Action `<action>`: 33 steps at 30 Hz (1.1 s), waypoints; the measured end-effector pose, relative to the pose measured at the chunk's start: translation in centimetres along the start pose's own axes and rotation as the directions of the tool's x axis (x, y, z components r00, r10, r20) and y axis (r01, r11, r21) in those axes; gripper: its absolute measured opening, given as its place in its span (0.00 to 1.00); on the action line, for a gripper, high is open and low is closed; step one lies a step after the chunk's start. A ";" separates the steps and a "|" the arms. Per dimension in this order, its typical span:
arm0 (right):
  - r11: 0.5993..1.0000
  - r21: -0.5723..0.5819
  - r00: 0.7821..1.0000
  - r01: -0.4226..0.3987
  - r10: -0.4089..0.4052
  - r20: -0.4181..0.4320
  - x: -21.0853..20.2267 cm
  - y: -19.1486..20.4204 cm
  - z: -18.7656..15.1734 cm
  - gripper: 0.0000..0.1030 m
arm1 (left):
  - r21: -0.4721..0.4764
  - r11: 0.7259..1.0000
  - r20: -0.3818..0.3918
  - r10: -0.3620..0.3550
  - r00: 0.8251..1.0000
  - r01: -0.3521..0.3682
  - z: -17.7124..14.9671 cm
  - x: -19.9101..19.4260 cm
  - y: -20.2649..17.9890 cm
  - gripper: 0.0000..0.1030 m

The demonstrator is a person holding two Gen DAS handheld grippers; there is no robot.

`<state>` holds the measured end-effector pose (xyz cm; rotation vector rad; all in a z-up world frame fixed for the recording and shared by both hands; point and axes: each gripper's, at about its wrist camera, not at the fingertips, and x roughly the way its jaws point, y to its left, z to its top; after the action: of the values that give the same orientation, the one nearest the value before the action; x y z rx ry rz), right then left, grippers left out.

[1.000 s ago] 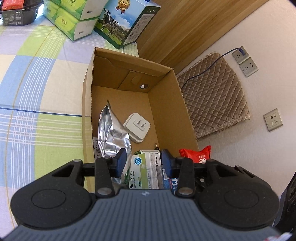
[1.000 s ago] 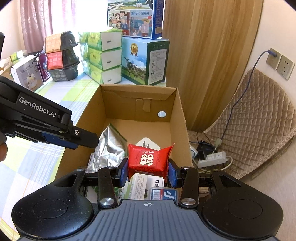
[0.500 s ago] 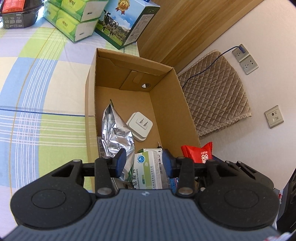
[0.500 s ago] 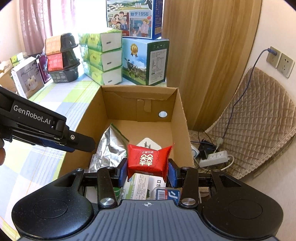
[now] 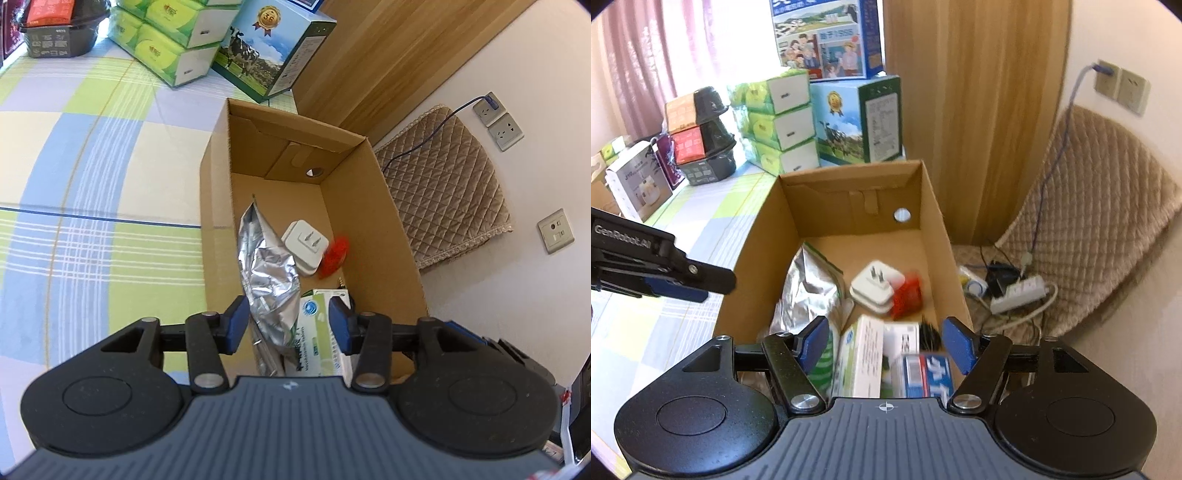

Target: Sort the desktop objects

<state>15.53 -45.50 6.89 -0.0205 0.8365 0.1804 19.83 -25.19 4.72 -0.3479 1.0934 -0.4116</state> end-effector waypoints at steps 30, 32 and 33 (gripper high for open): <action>0.998 0.064 0.999 -0.022 0.019 0.049 -11.7 3.4 -9.3 0.98 | 0.167 0.960 0.247 0.178 0.952 -0.223 -14.4 -11.7 -0.6 0.99; 0.998 0.059 0.999 -0.024 0.022 0.050 -12.2 3.7 -9.7 0.98 | 0.169 0.956 0.256 0.193 0.947 -0.241 -14.9 -12.2 -0.6 0.99; 0.998 0.056 0.999 -0.024 0.021 0.050 -12.4 3.8 -9.9 0.98 | 0.167 0.956 0.259 0.194 0.946 -0.242 -15.1 -12.5 -0.6 0.99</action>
<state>-0.47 -44.47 9.62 0.0467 0.7924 0.1774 1.08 -20.66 8.38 -0.0944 0.8350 -0.2680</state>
